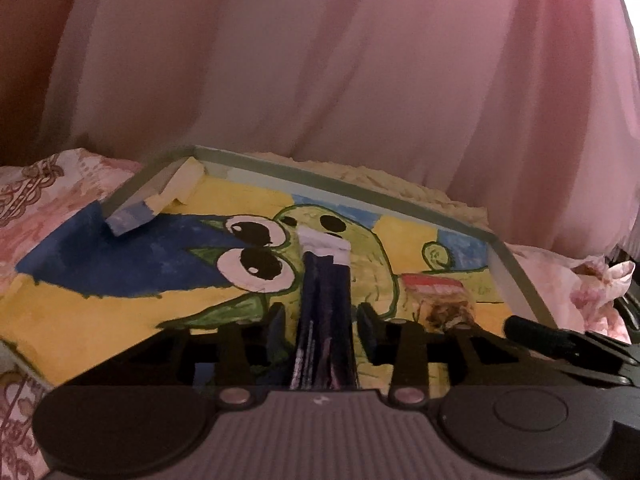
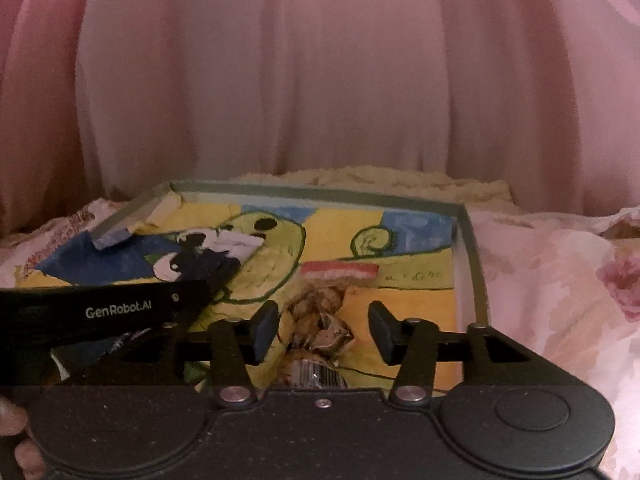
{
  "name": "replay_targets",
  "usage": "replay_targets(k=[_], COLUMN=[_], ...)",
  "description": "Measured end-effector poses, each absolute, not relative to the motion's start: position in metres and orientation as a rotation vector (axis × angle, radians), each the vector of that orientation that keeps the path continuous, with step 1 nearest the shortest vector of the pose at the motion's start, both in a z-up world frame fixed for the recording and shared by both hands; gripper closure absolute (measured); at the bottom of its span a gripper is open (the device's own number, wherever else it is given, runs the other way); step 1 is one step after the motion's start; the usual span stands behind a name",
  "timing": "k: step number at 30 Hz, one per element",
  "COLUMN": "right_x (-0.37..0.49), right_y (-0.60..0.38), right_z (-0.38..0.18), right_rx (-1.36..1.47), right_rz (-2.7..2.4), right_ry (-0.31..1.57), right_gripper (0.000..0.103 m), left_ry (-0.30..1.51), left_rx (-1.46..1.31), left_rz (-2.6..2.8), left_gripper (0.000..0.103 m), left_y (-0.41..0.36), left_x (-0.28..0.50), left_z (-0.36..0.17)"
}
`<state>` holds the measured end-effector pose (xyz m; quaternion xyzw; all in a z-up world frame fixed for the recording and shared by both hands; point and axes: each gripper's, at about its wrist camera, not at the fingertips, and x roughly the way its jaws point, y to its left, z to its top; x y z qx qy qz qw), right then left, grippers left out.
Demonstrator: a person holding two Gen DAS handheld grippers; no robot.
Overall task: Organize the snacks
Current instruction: 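Lower both held snacks into the cartoon tray and open both grippers, then withdraw both open tools from the tray back over the snacks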
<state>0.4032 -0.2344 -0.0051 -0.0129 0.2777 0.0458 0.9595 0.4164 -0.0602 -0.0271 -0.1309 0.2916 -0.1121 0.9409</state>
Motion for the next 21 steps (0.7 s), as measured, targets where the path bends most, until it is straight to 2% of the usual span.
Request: replay_targets(k=[2,4,6,13,16,21], right_x=[0.394,0.384,0.374,0.327,0.302,0.256], right_y=[-0.235,-0.236,-0.238,-0.241,-0.243,-0.246], right_z=[-0.001,0.004,0.01,0.028,0.038,0.057], right_rx=[-0.028,-0.035,-0.038,-0.032,-0.022,-0.011], right_rz=[0.093,0.093,0.086,0.087,0.091,0.094], right_ry=[0.538,0.507,0.483,0.423,0.408,0.384], right_gripper=[0.036,0.028,0.023,0.008,0.006,0.001], left_ry=[0.585,0.566,0.533,0.464,0.439,0.422], left_rx=[-0.271,-0.277,-0.284,-0.279,-0.279,-0.276], left_rz=[-0.224,-0.214,-0.204,-0.178,-0.159,-0.127], left_gripper=[0.049,0.033,0.024,0.004,0.001,0.001], left_y=[-0.058,-0.055,-0.051,-0.04,-0.036,-0.031], left_x=[0.411,0.403,0.392,0.344,0.315,0.266], left_z=[-0.025,-0.021,-0.016,0.008,0.019,0.033])
